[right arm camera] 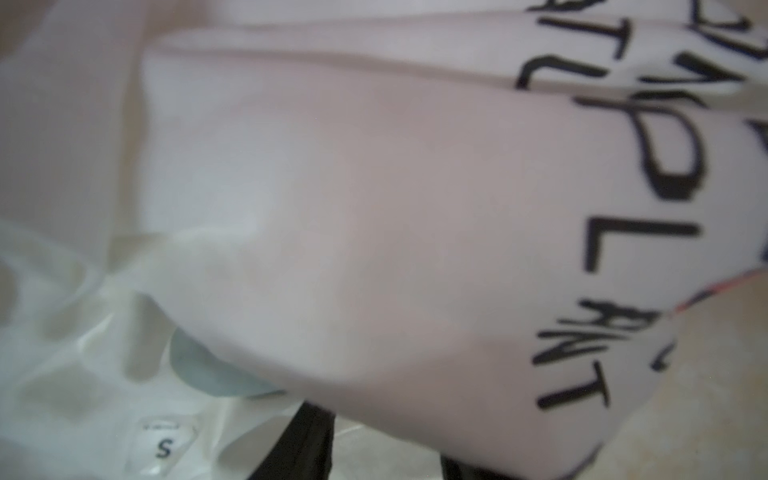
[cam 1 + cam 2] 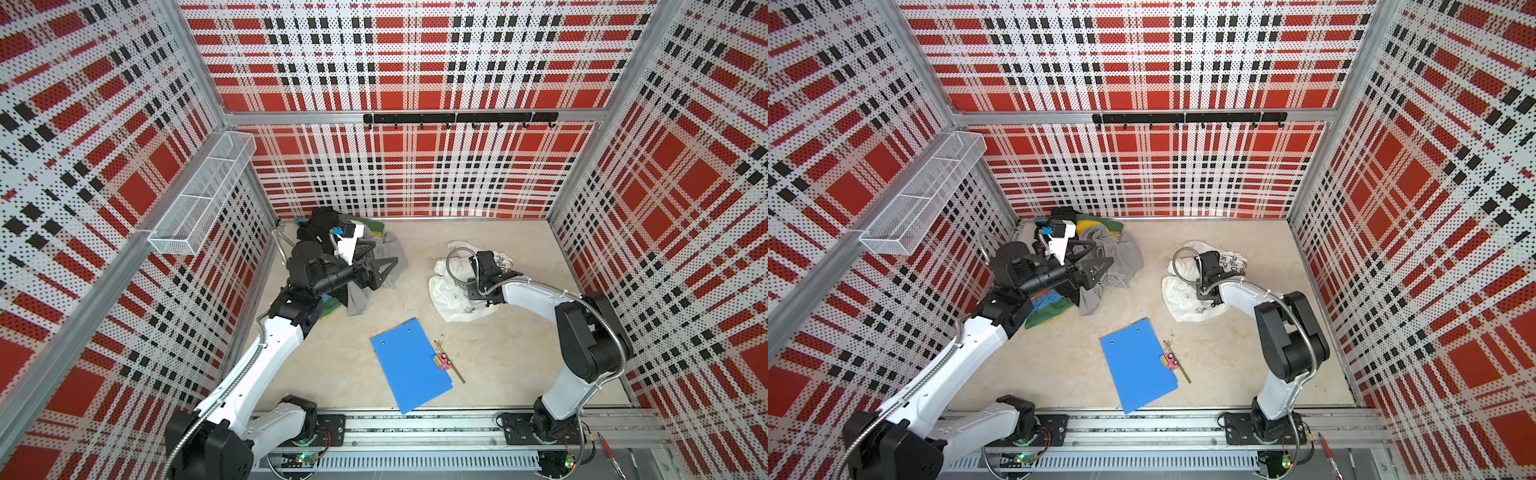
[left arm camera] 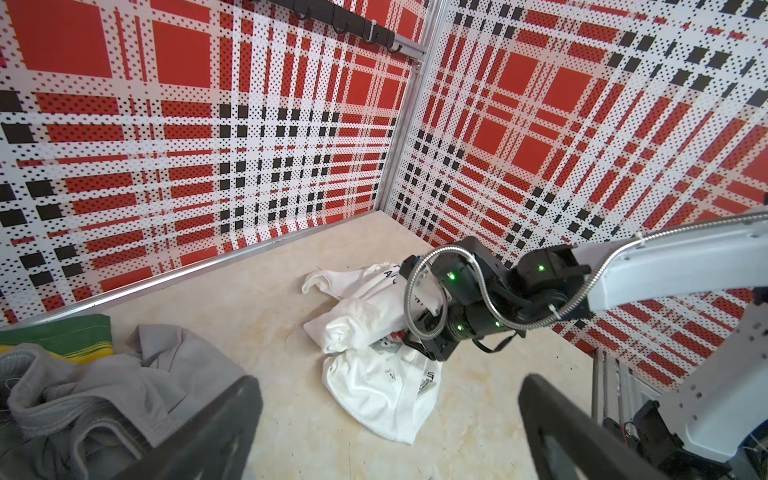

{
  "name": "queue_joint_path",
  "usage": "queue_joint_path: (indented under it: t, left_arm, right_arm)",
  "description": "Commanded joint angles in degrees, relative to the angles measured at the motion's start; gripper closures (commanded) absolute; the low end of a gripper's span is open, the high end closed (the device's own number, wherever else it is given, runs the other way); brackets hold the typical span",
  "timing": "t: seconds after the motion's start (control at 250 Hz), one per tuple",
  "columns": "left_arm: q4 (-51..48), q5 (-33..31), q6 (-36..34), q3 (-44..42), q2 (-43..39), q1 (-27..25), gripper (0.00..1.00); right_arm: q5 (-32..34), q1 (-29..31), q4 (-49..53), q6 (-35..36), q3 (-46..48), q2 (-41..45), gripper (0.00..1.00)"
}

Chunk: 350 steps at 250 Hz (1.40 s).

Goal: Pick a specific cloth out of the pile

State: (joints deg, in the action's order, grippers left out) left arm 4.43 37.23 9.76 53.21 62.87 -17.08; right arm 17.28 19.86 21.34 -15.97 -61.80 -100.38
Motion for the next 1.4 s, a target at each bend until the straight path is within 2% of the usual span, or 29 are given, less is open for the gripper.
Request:
queue_joint_path:
  t: [0.0,0.088,0.232,0.268,0.344,0.444,0.66,0.768,0.936,1.193,1.313,1.397]
  left_arm:
    - [-0.5,-0.7,-2.2,-0.3,-1.6,-0.2,0.01]
    - [-1.1,-1.7,-2.5,-0.4,-2.0,-0.1,0.01]
    - [-0.8,-2.0,-2.5,-0.7,-2.5,-0.1,0.01]
    - [-0.6,-1.8,-2.3,-0.9,-2.5,0.0,0.01]
    - [-0.3,-1.2,-1.9,-0.9,-2.2,0.3,0.01]
    - [-0.1,-0.1,-1.4,-0.7,-1.8,0.5,0.01]
    - [0.0,0.0,-1.2,-0.9,-2.1,0.3,0.01]
    - [0.1,0.3,-1.1,-1.0,-2.1,0.2,0.01]
    - [0.1,1.0,-0.8,-0.7,-1.8,0.3,0.01]
    - [0.1,0.8,-0.7,-0.8,-1.9,0.5,0.01]
    - [0.2,1.0,-0.7,-0.8,-1.6,0.4,0.01]
    - [0.2,0.9,-0.7,-0.8,-1.7,0.4,0.01]
  right_arm:
    - [0.9,-1.4,0.3,1.9,-4.4,-1.3,0.61]
    - [-2.3,-0.6,0.3,2.7,-4.7,1.6,0.59]
    - [-5.3,0.3,-0.2,1.8,-3.5,7.9,0.48]
    - [-5.7,-0.1,-0.1,1.4,-3.5,8.6,0.41]
    - [-8.7,-1.4,0.9,0.9,-5.1,8.2,0.17]
    - [-9.6,-1.5,2.7,-0.1,-9.0,5.1,0.00]
    - [-9.0,-1.5,4.5,-5.4,-13.5,-2.6,0.00]
    - [-9.1,-1.8,6.2,-4.3,-16.6,-7.4,0.00]
    - [-14.1,-1.2,8.9,-1.4,-18.3,-13.0,0.00]
    - [-17.0,1.0,6.4,-0.5,-11.2,-8.1,0.00]
    - [-17.2,0.9,8.6,-1.6,-13.0,-5.8,0.00]
    - [-21.2,1.2,8.4,-1.5,-14.0,-3.6,0.00]
